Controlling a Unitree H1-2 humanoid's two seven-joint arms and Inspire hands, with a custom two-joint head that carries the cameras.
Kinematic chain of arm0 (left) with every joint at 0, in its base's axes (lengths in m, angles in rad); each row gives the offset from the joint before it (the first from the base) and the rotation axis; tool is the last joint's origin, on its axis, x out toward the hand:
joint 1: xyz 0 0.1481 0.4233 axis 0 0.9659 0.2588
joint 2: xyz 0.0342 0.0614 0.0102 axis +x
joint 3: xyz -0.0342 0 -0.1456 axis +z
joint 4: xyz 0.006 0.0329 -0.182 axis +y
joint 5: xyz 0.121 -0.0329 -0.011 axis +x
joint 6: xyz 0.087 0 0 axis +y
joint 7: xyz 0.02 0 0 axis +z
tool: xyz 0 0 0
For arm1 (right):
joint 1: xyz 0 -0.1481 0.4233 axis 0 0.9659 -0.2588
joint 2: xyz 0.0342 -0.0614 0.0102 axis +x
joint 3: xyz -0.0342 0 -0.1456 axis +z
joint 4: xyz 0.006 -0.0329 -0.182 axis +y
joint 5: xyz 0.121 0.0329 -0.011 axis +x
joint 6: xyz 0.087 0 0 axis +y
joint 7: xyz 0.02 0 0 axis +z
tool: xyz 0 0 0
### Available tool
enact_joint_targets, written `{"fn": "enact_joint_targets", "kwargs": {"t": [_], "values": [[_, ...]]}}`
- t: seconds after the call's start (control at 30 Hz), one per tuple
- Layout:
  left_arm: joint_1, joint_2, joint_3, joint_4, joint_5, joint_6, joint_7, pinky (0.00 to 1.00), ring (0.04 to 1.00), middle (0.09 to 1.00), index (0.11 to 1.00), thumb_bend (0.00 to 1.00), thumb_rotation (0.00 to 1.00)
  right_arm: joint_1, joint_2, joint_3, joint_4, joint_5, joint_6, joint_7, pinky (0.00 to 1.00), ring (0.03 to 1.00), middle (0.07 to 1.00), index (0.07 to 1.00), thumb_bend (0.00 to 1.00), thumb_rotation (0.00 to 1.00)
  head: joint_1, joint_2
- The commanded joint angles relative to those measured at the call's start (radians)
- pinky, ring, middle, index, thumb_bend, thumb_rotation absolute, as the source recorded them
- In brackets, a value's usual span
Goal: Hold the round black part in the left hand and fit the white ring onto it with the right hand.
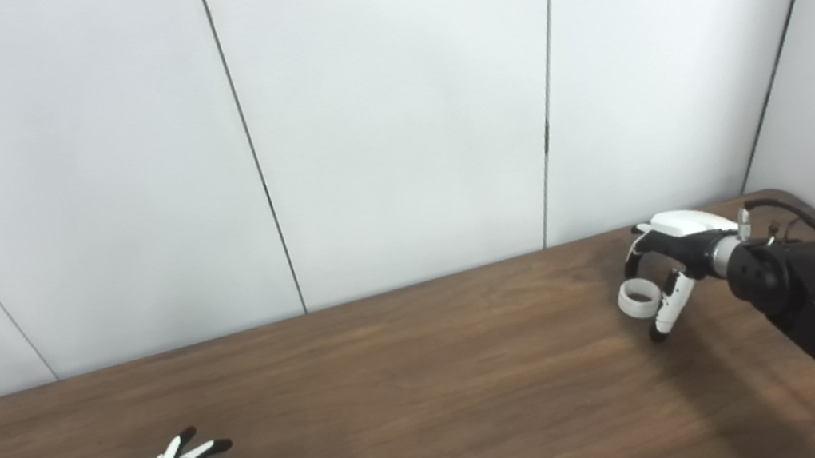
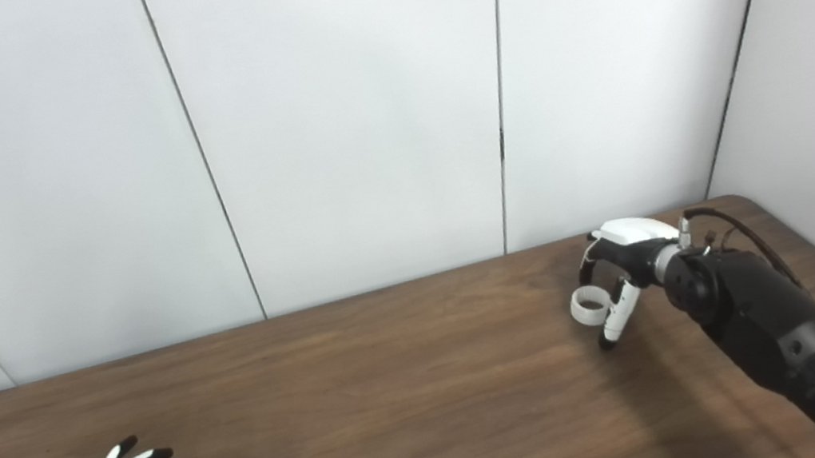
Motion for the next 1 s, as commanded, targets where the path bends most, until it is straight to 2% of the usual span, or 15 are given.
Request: {"fn": "enact_joint_targets", "kwargs": {"t": [0.0, 0.27, 0.3, 0.33, 0.4, 0.67, 0.97], "values": [[-0.012, 0.007, 0.012, -0.045, -0.011, -0.013, 0.018, 1.0, 1.0, 0.857, 0.479, 0.51, 0.03, -0.041, -0.012, -0.012, 0.007, -0.004, -0.02, -0.035, 0.94, 1.0, 1.0, 0.675, 0.94, 0.17, 0.001, 0.001], [-0.011, 0.01, 0.013, -0.043, -0.014, -0.017, 0.018, 1.0, 1.0, 0.858, 0.479, 0.51, 0.03, -0.031, -0.006, -0.017, 0.015, -0.003, -0.047, -0.088, 0.92, 1.0, 0.978, 0.569, 0.92, 0.11, -0.001, 0.003], [-0.011, 0.01, 0.013, -0.041, -0.015, -0.019, 0.018, 1.0, 1.0, 0.859, 0.479, 0.51, 0.03, -0.029, -0.006, -0.021, 0.014, 0.0, -0.051, -0.095, 0.93, 1.0, 0.974, 0.53, 0.73, 0.12, -0.001, 0.003], [-0.011, 0.01, 0.013, -0.04, -0.016, -0.02, 0.019, 1.0, 1.0, 0.858, 0.479, 0.51, 0.03, -0.028, -0.005, -0.023, 0.014, 0.002, -0.055, -0.099, 0.94, 1.0, 0.97, 0.505, 0.61, 0.13, -0.001, 0.003], [-0.012, 0.009, 0.014, -0.038, -0.017, -0.021, 0.02, 1.0, 1.0, 0.858, 0.479, 0.51, 0.03, -0.025, -0.004, -0.03, 0.015, 0.004, -0.063, -0.111, 0.94, 1.0, 0.963, 0.49, 0.54, 0.13, -0.002, 0.002], [-0.011, 0.009, 0.012, -0.041, -0.013, -0.019, 0.018, 1.0, 1.0, 0.856, 0.479, 0.51, 0.03, -0.016, -0.008, -0.037, 0.014, -0.002, -0.09, -0.14, 0.95, 1.0, 0.931, 0.48, 0.52, 0.13, 0.001, 0.003], [-0.012, 0.01, 0.011, -0.038, -0.01, -0.022, 0.019, 1.0, 1.0, 0.857, 0.479, 0.52, 0.03, -0.013, -0.006, -0.048, 0.002, 0.007, -0.087, -0.135, 0.96, 1.0, 0.928, 0.48, 0.52, 0.12, 0.0, 0.004]]}}
